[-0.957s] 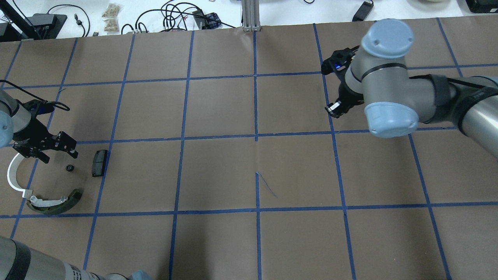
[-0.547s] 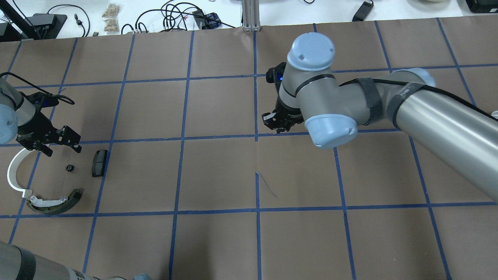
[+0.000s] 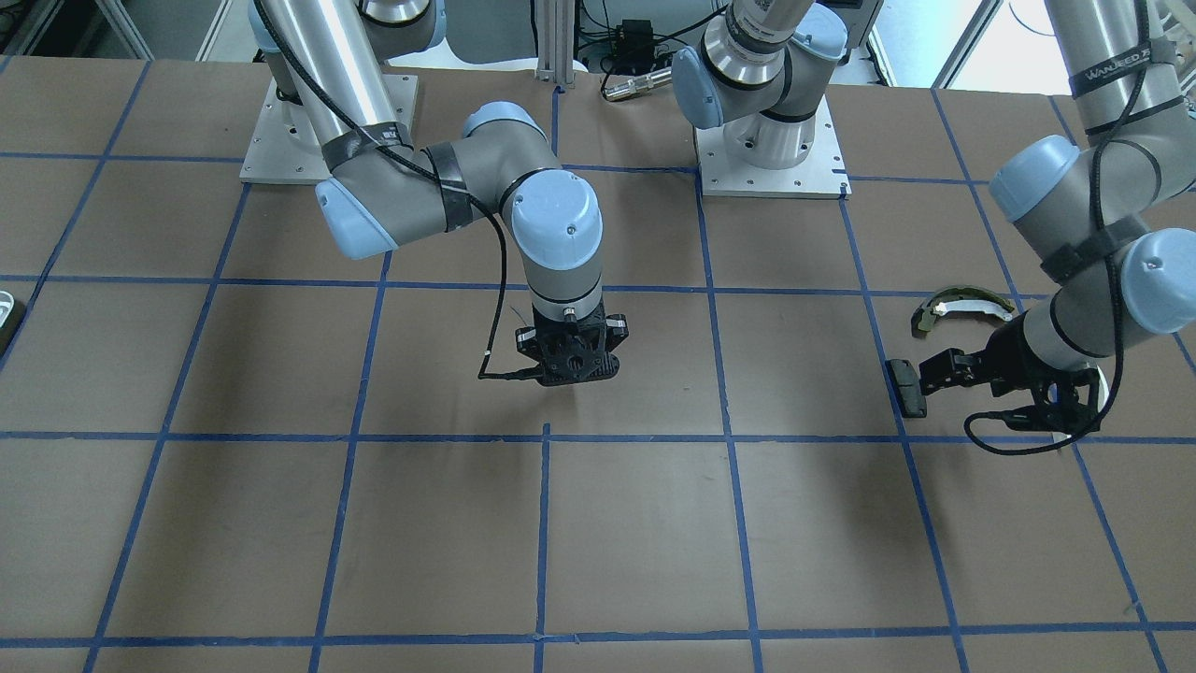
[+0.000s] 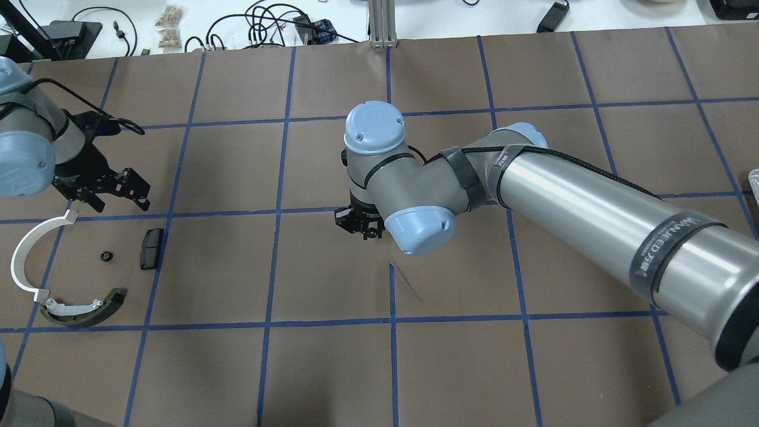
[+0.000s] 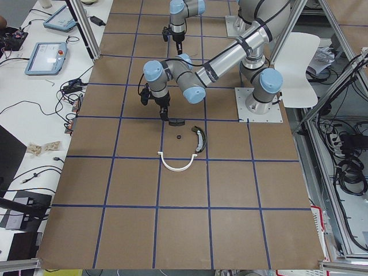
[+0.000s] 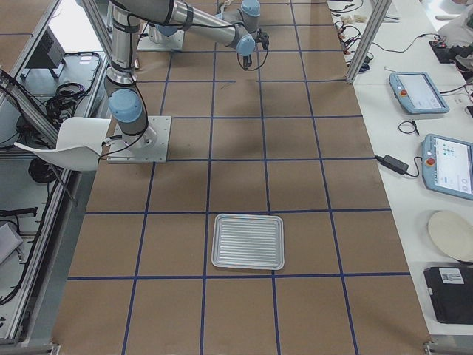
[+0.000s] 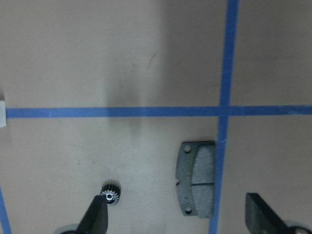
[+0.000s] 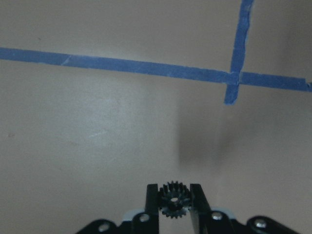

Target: Place bearing gear from tray to pile

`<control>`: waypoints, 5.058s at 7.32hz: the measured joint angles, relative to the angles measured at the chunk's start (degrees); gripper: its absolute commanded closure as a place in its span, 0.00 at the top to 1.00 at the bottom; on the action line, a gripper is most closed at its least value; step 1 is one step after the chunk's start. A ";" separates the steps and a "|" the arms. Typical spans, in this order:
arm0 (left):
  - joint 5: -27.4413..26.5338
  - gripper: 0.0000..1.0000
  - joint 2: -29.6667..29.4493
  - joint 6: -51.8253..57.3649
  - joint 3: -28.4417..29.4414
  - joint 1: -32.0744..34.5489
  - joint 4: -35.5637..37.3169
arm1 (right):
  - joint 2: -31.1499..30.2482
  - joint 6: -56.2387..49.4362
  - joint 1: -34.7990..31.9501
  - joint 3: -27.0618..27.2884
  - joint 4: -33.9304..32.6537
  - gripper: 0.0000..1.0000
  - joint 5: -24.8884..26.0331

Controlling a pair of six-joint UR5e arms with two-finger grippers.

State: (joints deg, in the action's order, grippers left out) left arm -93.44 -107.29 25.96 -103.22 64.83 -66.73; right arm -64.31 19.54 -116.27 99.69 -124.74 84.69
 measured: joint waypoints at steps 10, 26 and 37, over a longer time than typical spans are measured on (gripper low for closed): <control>4.88 1.00 0.45 -30.24 -3.27 34.30 6.76 | -18.82 -18.11 25.96 -16.61 37.13 1.00 2.90; 4.40 0.00 -6.77 -38.47 -6.46 45.02 19.92 | -24.86 -24.01 26.41 -9.24 25.47 1.00 5.46; 1.51 0.00 -3.30 4.45 -1.50 -11.15 2.90 | -25.07 -23.76 26.20 -8.22 25.42 1.00 5.42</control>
State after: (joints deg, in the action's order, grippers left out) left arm -91.93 -110.59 30.41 -104.71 53.68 -63.83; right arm -89.38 -4.22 -90.06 91.47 -99.32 90.11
